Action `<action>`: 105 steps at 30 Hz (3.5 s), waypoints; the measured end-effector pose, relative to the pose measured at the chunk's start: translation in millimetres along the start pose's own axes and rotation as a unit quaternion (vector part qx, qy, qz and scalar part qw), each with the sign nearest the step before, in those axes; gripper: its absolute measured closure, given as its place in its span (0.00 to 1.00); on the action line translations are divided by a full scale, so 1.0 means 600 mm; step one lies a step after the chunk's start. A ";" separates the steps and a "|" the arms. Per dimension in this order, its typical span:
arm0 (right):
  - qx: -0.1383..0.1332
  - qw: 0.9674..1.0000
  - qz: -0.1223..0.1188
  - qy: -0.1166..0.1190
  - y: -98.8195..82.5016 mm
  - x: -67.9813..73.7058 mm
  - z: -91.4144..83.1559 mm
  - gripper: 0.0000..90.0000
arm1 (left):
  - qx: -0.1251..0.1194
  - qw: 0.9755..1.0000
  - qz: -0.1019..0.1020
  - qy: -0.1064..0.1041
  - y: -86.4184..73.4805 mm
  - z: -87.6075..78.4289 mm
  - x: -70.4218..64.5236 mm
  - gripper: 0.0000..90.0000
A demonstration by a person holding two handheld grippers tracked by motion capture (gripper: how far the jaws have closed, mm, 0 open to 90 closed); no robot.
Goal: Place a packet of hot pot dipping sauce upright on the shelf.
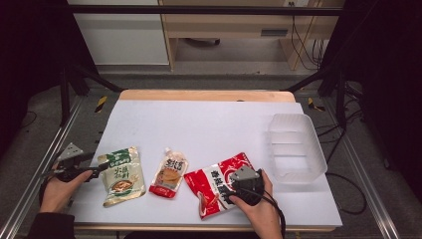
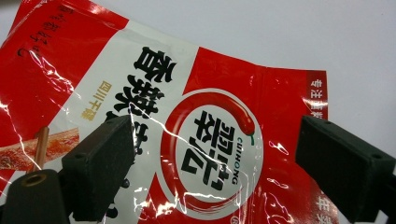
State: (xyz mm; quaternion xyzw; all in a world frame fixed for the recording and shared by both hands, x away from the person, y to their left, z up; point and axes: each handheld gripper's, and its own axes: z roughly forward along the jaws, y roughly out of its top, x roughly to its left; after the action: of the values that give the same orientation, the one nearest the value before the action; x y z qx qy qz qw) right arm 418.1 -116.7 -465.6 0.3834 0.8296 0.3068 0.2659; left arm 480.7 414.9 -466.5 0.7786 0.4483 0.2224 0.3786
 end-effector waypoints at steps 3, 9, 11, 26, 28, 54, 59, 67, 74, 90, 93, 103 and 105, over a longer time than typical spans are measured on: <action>0.003 1.000 0.000 0.002 0.000 0.001 0.000 0.14 | 0.015 1.000 0.011 -0.013 0.002 0.011 -0.009 0.26; 0.005 1.000 -0.002 0.003 0.000 0.001 0.001 0.14 | 0.023 0.999 0.021 -0.022 0.003 0.011 -0.018 0.32; 0.006 1.000 -0.002 0.004 0.000 0.000 0.001 0.14 | 0.017 0.999 0.014 -0.024 0.003 0.007 -0.016 0.36; 0.012 1.000 -0.004 0.007 -0.001 0.000 0.003 0.15 | 0.036 0.995 0.018 -0.096 -0.012 -0.014 -0.017 0.57; 0.013 1.000 -0.004 0.008 -0.001 0.000 0.003 0.15 | 0.038 0.995 0.027 -0.091 -0.012 -0.014 -0.017 0.61; 0.016 1.000 -0.013 0.006 -0.001 0.003 0.005 0.14 | 0.035 0.998 0.047 -0.032 0.010 -0.017 -0.033 1.00; 0.013 1.000 -0.012 0.006 0.000 0.002 0.003 0.14 | 0.005 0.998 0.037 -0.040 0.023 -0.053 -0.033 1.00; 0.008 1.000 -0.011 0.007 0.000 -0.001 0.000 0.14 | -0.033 0.996 0.053 -0.059 0.059 -0.112 -0.052 1.00; 0.007 1.000 -0.008 0.011 0.000 -0.002 -0.001 0.14 | -0.038 0.993 0.086 -0.074 0.086 -0.146 -0.080 1.00; 0.002 1.000 -0.011 0.018 0.001 0.004 -0.002 0.14 | -0.055 0.991 0.115 -0.047 0.126 -0.172 -0.116 1.00; -0.001 0.999 0.000 0.037 0.001 0.011 0.000 0.14 | -0.053 0.989 0.126 -0.053 0.138 -0.175 -0.125 1.00; -0.016 0.996 -0.033 0.078 0.037 0.010 -0.034 0.16 | -0.070 0.982 0.153 -0.083 0.186 -0.165 -0.174 1.00; -0.017 0.996 -0.034 0.081 0.042 0.008 -0.039 0.16 | -0.070 0.980 0.161 -0.088 0.200 -0.155 -0.189 1.00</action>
State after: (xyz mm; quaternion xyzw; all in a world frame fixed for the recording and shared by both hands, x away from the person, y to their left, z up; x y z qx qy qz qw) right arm 411.6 -107.2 -433.0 0.3239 0.8557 0.3420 0.2144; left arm 423.7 315.4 -315.1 0.8286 0.2650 0.2425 0.4293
